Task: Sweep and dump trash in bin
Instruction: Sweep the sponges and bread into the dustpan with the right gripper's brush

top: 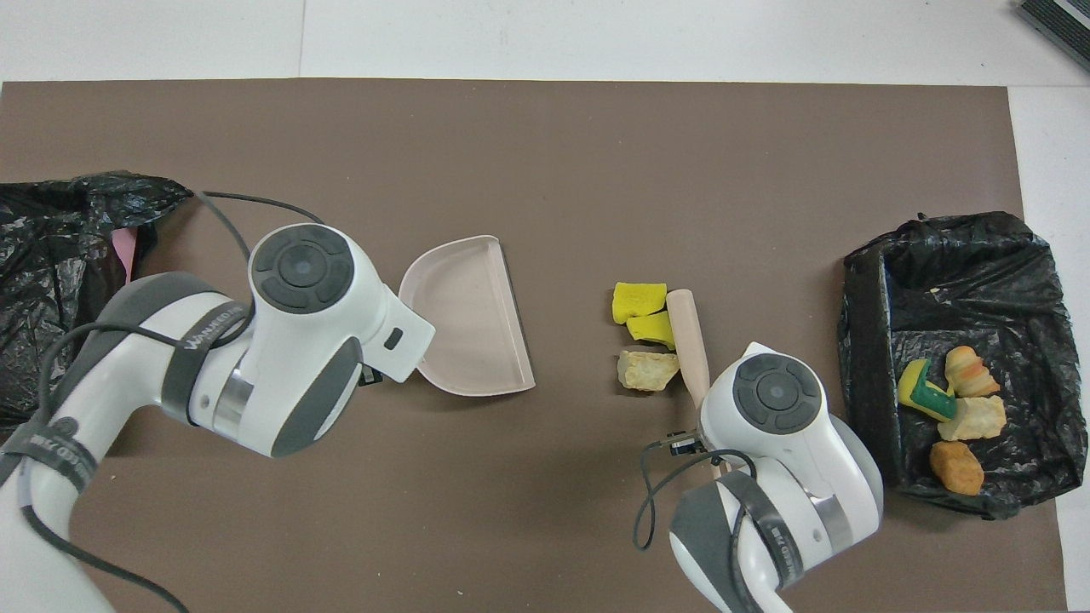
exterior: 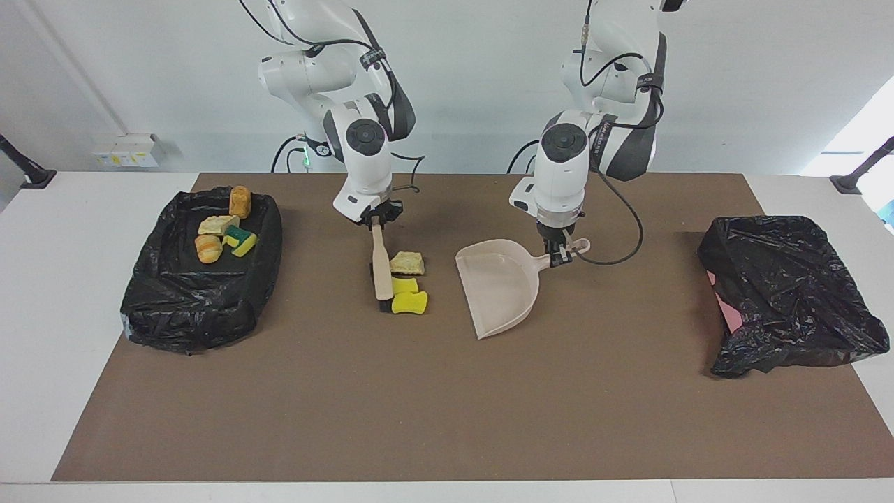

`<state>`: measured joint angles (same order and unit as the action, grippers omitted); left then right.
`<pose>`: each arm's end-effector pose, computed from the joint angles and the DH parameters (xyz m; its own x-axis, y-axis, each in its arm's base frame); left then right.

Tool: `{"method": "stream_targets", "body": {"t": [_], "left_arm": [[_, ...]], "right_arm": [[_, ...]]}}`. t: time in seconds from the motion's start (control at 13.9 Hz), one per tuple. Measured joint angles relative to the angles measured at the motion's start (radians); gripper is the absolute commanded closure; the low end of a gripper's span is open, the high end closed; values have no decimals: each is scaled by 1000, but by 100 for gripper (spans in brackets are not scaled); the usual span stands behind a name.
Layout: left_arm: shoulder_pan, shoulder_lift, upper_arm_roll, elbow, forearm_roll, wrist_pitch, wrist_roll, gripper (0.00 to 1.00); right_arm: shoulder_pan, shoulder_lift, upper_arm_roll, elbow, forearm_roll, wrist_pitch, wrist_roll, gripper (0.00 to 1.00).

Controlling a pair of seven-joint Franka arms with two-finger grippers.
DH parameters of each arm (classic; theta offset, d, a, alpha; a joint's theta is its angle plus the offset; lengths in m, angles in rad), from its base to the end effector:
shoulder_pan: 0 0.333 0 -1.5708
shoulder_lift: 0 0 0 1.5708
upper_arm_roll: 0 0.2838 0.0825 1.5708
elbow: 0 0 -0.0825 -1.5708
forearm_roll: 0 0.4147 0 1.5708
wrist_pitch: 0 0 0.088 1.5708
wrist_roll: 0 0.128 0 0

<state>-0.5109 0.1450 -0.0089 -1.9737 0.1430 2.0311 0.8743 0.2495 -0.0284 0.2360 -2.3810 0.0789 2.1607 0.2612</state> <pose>0.5231 -0.2869 0.3217 0.1066 -0.9828 -0.1509 -0.9943 -0.1068 -0.0072 0.4305 0.2316 0.2427 0.9654 0.1688 -0.1986 0.1727 -0.9850 0.0021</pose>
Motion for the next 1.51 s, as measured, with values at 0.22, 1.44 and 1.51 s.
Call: {"method": "stream_targets", "body": {"t": [0.22,1.44,1.51], "left_arm": [[-6,1,1,-1,2,5,3,100],[53,16,9,-97,-118,215,220,100],[79,22,10,-90,-143,217,268,100]], "right_arm": [[59,29,1,31,164,20,4,100],[-5,31,-18,231,-59,-285,11,100],[-4,43,-17,225,-63,-271,22,100]]}}
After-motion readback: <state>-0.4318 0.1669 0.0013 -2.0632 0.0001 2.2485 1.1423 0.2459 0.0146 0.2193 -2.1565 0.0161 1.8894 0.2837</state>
